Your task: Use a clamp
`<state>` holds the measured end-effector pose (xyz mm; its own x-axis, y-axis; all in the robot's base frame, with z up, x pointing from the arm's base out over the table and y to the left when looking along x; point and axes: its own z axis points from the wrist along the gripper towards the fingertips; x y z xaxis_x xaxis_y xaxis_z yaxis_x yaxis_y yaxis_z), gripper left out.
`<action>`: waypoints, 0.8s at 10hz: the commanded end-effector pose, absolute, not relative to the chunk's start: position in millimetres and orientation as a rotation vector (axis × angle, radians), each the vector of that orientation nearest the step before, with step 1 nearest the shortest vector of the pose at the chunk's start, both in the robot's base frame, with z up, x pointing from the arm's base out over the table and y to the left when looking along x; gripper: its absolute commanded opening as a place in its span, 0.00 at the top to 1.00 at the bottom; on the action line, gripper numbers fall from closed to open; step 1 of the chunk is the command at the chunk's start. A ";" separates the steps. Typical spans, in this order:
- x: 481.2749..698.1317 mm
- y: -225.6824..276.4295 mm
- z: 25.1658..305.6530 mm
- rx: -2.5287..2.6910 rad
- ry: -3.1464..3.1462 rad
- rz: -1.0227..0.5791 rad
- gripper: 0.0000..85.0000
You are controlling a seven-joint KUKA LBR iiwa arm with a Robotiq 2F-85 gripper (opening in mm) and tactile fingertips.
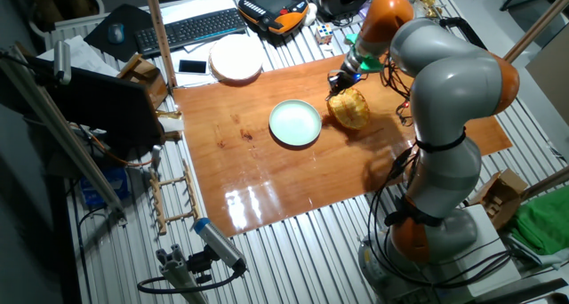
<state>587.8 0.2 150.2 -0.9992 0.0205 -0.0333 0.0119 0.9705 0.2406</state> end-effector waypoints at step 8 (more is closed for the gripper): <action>581.7 20.4 112.6 0.008 3.070 0.350 0.99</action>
<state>581.4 20.8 110.3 -0.9986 0.0121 -0.0512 0.0003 0.9743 0.2254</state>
